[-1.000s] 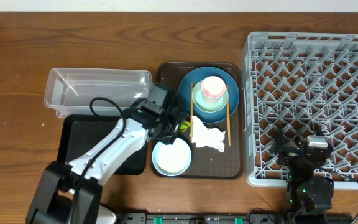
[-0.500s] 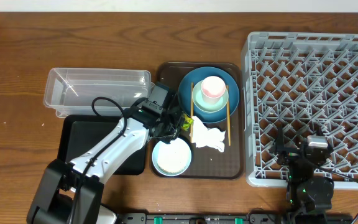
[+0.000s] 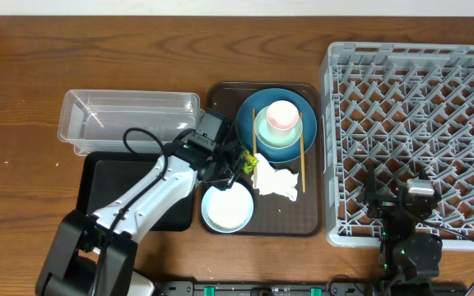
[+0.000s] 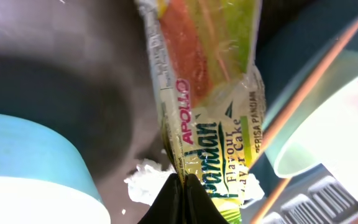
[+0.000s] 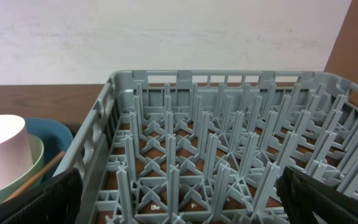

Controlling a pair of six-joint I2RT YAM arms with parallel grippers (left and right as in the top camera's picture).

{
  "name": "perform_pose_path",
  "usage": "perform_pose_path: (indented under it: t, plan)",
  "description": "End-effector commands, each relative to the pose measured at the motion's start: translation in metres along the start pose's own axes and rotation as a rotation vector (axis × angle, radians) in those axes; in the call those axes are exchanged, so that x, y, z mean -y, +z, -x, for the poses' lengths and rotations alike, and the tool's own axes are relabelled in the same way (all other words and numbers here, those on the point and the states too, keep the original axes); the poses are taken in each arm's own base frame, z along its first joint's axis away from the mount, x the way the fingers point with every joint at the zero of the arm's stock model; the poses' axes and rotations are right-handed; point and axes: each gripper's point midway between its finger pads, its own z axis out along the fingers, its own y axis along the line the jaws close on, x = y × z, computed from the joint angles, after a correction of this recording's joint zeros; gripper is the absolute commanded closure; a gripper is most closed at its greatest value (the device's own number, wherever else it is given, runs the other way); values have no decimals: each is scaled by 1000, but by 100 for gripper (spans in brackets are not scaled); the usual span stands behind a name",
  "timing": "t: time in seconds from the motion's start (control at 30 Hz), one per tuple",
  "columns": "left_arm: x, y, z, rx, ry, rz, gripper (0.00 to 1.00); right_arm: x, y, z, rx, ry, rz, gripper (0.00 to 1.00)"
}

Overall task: Sort waste into correct bins and load items into the dishwasher rack
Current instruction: 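Lift the wrapper and drop it into the clear plastic bin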

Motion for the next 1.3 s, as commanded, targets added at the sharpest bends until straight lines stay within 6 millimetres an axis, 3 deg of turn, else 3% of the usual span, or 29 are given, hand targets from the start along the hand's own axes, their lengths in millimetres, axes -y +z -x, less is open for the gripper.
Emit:
perform_pose_path:
  t: [0.0,0.27,0.6,0.77,1.0,1.27]
  plan:
    - [7,-10,-16,-67,61,-47,94,-3,0,-2,-5,8,11,1]
    - [51,-62,-28,-23,202,-277,94,-3,0,-2,-5,8,11,1]
    - [70,-119,15,304,268,-412,94,-3,0,-2,-5,8,11,1]
    - [65,-128,49,364,189,-398,94,-3,0,-2,-5,8,11,1]
    - [45,-141,115,476,74,-346,93,-3,0,-2,-5,8,11,1]
    - [10,-132,161,510,-69,-233,89,-3,0,-2,-5,8,11,1]
